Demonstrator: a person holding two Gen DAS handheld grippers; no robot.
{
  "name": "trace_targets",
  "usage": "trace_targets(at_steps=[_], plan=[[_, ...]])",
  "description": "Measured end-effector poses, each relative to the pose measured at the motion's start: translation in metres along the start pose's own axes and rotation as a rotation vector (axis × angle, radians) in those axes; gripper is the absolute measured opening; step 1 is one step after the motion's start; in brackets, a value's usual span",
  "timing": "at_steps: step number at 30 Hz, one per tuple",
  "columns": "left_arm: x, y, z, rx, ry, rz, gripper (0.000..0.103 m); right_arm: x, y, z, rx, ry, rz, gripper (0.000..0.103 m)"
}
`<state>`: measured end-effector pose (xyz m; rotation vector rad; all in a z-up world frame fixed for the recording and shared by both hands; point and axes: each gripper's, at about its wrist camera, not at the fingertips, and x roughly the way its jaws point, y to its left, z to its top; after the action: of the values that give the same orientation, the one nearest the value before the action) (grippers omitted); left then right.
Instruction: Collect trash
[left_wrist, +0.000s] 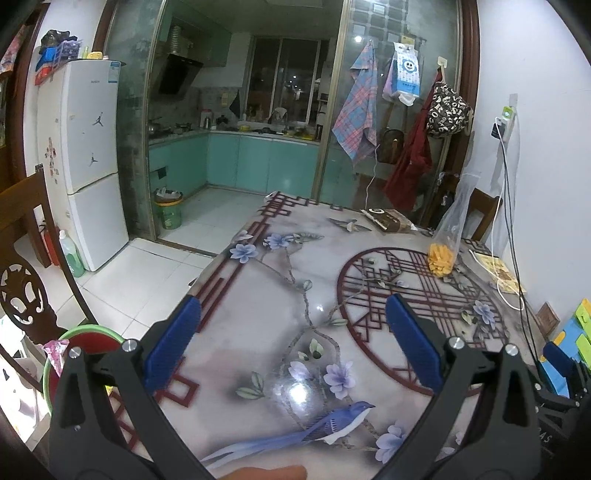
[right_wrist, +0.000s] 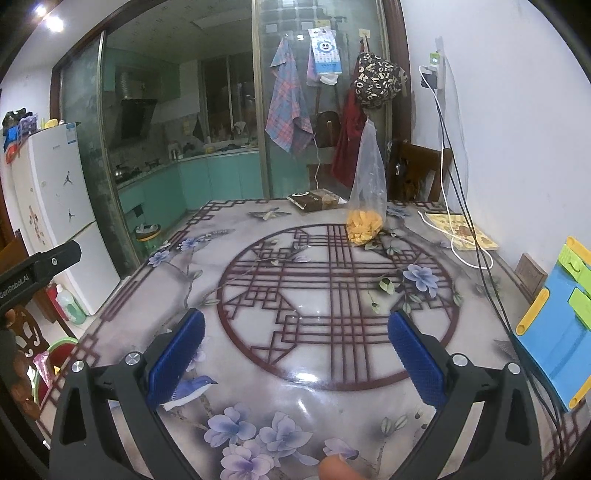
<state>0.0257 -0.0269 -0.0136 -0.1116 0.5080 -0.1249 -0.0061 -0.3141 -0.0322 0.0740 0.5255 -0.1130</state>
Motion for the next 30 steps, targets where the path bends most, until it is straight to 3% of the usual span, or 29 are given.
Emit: trace_targets(at_steps=[30], plan=[[0.0016, 0.0018, -0.0027, 0.033, 0.003, 0.009, 0.098, -0.0003, 0.0028, -0.0017, -0.004, 0.004, 0.001, 0.096]])
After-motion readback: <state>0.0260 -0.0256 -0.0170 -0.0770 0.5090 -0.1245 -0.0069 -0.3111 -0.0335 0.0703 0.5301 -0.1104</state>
